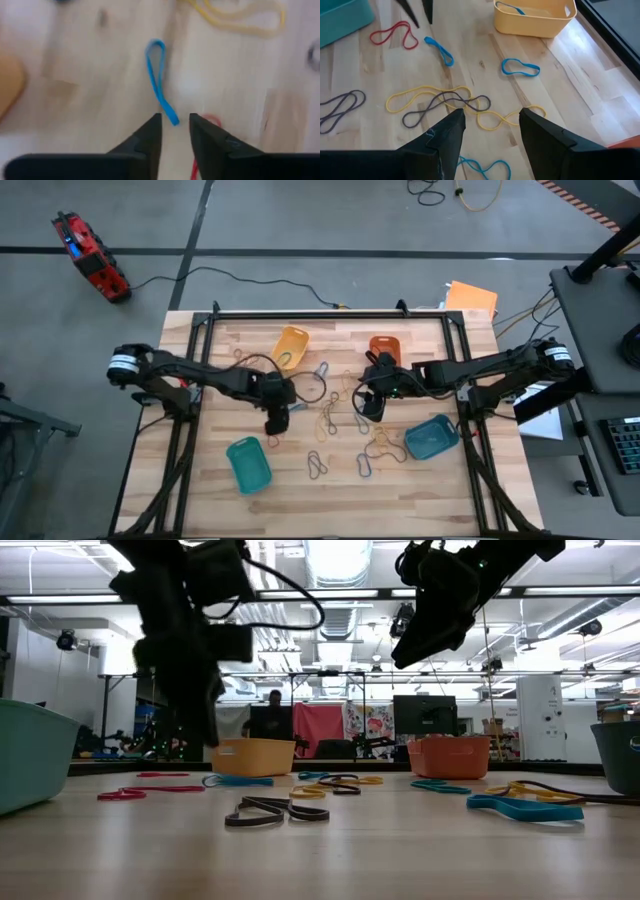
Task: Sort rubber bands into baskets
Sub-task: Put the blue rubber band into the yellow bin
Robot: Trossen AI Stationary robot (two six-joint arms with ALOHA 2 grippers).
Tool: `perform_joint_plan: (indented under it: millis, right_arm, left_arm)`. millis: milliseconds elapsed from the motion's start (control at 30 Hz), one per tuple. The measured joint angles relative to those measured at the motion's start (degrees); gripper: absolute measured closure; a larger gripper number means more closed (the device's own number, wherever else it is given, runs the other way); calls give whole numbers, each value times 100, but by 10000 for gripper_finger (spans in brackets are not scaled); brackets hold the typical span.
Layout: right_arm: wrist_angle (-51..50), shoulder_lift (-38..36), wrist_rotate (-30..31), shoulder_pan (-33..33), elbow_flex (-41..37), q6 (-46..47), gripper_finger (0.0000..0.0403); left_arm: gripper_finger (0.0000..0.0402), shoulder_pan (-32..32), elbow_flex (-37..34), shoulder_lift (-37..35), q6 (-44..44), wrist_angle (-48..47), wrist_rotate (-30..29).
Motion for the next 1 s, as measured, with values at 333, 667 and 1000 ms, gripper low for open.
perform_joint_plan:
  millis: [333, 667, 1000]
  right_arm:
    - [17, 2, -2, 0, -78, 2, 220]
    - [17, 2, -2, -13, -103, 4, 220]
    - [17, 2, -2, -28, -120, 11, 220]
  left_arm:
    - [244, -12, -401, 100, 251, 1004, -45]
    - [263, 9, -567, 428, -86, 1268, -223]
    - [387, 7, -569, 603, -92, 1425, -105]
